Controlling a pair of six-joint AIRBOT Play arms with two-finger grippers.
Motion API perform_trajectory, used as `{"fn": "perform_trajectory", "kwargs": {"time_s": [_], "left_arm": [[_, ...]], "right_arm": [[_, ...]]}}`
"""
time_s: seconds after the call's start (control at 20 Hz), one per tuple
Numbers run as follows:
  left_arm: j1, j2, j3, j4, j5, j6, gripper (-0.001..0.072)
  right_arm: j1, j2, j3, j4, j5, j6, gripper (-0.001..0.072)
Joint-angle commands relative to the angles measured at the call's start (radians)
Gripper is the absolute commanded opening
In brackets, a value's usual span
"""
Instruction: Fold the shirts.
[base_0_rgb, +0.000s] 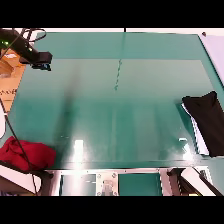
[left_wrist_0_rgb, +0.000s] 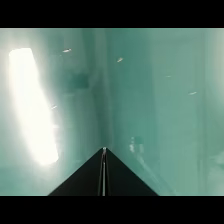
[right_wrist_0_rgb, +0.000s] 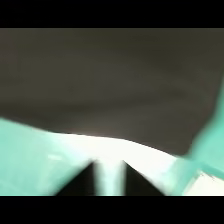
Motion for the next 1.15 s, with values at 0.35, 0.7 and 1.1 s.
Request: {"fn": "perform_trajectory", "kwargs": {"time_s": [0.35,0.7,1.1], "left_arm": [[-0.001,0.328,-0.431,-0.142,0.097,0.020,0.0019],[-0.001,0.693,-1.026,-0.174,0.249,0.026,0.0019],[-0.001,0.694,-1.042,-0.174,0.248,0.025,0.0020]], "right_arm": [[0.660,0.019,-0.104,0.112,-0.153,-0.110,0.0015],[0.956,0.069,-0.352,0.120,-0.291,-0.093,0.0015],[0.981,0.069,-0.352,0.128,-0.291,-0.093,0.0015]]}}
